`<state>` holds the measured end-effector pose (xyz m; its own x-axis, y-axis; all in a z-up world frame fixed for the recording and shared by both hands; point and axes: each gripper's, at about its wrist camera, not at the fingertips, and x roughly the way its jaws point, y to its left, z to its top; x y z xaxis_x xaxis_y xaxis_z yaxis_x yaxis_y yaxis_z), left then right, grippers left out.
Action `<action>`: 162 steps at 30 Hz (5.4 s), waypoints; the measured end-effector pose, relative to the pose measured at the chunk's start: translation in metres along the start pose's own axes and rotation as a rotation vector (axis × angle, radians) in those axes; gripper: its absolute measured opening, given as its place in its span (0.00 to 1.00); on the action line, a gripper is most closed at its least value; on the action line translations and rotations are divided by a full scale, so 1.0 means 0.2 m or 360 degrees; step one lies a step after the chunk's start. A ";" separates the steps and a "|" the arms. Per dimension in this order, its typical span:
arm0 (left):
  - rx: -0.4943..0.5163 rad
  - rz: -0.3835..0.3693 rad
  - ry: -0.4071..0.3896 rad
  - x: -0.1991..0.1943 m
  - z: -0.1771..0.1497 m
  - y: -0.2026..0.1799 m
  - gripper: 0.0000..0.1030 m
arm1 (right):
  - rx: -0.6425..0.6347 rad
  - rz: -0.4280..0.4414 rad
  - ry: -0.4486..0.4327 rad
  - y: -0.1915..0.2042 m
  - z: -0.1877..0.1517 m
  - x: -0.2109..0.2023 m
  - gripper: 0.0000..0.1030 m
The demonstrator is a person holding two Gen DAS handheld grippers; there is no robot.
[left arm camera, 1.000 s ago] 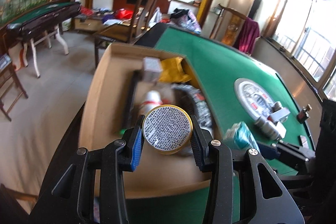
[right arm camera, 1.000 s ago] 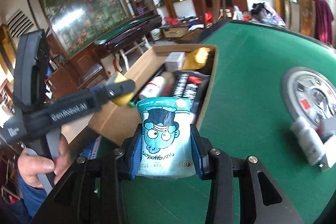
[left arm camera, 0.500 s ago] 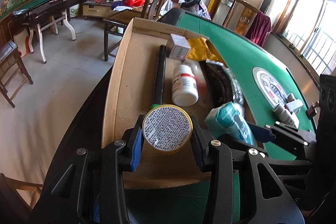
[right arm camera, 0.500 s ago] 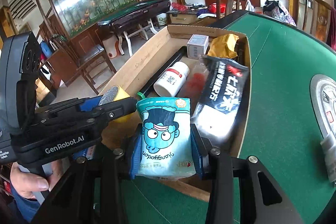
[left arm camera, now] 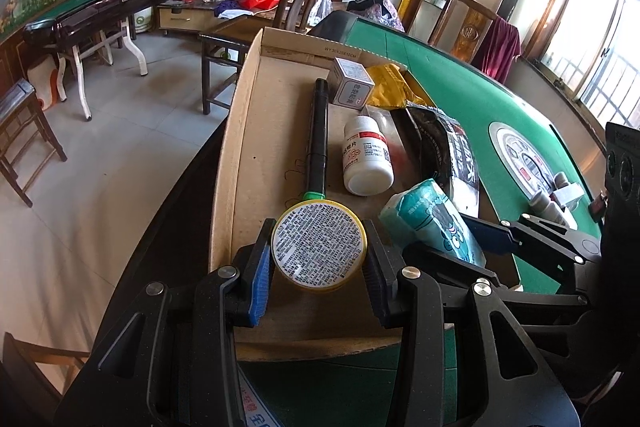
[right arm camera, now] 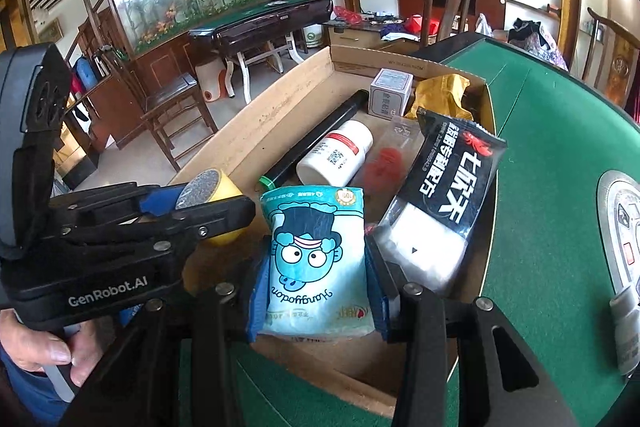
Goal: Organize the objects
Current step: 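Lower the tin and teal packet into the tray and open both tools, then move both tools back toward the remaining items on the table, then grasp the white plastic bottle with the left tool while the right tool grasps the white square charger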
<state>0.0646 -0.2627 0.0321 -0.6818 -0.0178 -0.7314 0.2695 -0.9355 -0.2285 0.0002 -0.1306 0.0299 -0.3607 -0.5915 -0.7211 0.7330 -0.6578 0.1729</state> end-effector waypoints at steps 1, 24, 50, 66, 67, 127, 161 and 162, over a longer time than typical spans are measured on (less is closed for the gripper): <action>-0.0003 -0.0003 0.0001 0.00 0.00 0.00 0.39 | 0.0011 0.0008 0.0000 0.00 0.00 0.00 0.44; -0.0089 -0.0045 -0.0040 -0.12 0.05 0.00 0.45 | 0.0161 0.0192 -0.0179 -0.14 0.01 -0.24 0.48; 0.0386 -0.0445 0.0235 0.03 0.04 -0.96 0.44 | 0.0752 -0.0066 -0.0109 -1.11 -0.35 -0.62 0.50; 0.1175 -0.0241 0.0152 0.46 0.03 -1.61 0.46 | 0.1115 -0.0084 -0.0302 -1.41 -0.51 -0.87 0.52; 0.1201 -0.0249 0.0157 0.46 0.02 -1.61 0.47 | 0.1120 -0.0084 -0.0302 -1.42 -0.51 -0.87 0.52; 0.0003 -0.0524 0.0868 0.72 0.16 -1.49 0.54 | 0.1147 -0.0288 -0.0233 -1.47 -0.55 -0.89 0.55; 0.0775 -0.0229 0.0281 0.53 -0.03 -1.42 0.33 | 0.0650 -0.0539 0.0001 -1.29 -0.50 -0.72 0.50; 0.0754 -0.0223 0.0262 0.52 -0.02 -1.40 0.33 | 0.0653 -0.0533 -0.0017 -1.29 -0.50 -0.73 0.50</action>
<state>-0.0795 -0.0013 0.0177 -0.5631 0.1391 -0.8146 -0.1798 -0.9827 -0.0435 -0.0789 0.1724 0.0245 -0.5437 -0.3209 -0.7755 0.2913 -0.9387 0.1842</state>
